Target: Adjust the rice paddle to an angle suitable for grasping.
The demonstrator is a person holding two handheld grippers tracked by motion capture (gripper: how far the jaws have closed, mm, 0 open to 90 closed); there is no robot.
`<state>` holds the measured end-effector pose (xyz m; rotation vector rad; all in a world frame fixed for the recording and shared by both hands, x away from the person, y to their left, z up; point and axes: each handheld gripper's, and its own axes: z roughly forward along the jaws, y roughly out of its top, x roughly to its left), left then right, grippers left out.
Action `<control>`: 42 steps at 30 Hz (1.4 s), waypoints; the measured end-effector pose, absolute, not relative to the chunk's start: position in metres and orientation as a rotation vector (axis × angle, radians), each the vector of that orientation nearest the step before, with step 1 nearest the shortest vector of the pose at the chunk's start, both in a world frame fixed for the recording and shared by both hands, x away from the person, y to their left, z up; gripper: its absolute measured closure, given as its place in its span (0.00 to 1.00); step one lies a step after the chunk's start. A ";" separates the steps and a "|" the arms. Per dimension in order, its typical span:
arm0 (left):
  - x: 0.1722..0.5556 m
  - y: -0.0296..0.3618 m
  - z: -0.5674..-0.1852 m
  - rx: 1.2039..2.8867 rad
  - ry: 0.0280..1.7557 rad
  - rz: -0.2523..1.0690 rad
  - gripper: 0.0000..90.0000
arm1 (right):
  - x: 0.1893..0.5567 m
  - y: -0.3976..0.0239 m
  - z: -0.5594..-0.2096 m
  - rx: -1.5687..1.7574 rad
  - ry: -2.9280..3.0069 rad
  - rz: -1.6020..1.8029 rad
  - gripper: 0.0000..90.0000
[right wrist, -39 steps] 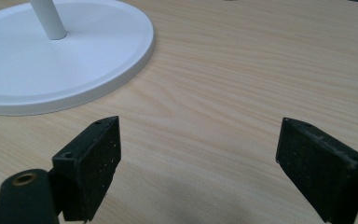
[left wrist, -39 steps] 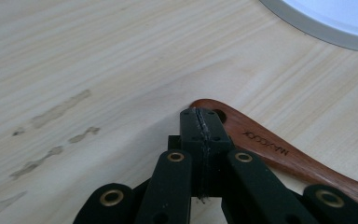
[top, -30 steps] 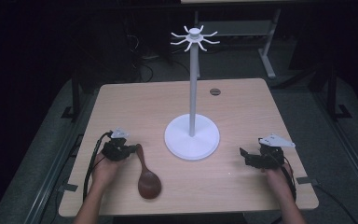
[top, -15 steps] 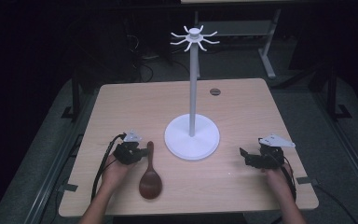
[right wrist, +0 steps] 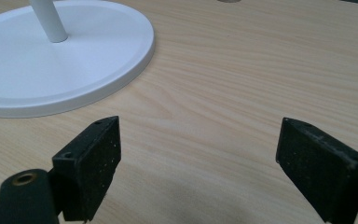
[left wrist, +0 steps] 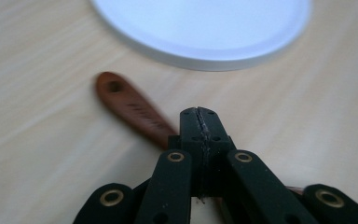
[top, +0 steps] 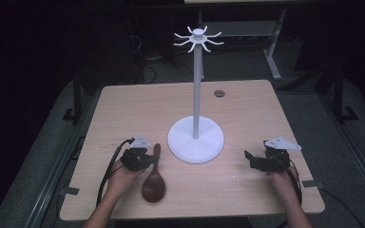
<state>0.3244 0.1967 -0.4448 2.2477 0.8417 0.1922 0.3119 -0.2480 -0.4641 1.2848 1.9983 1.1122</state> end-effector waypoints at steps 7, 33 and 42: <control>0.294 0.178 -0.442 2.287 0.791 0.117 0.99 | 0.311 -0.250 -0.464 1.294 1.993 1.111 0.15; 0.262 0.185 -0.447 2.353 0.795 0.088 1.00 | 0.311 -0.252 -0.464 1.299 1.981 1.116 0.15; 0.255 0.209 -0.446 2.341 0.854 0.136 1.00 | 0.311 -0.252 -0.463 1.291 1.975 1.125 0.15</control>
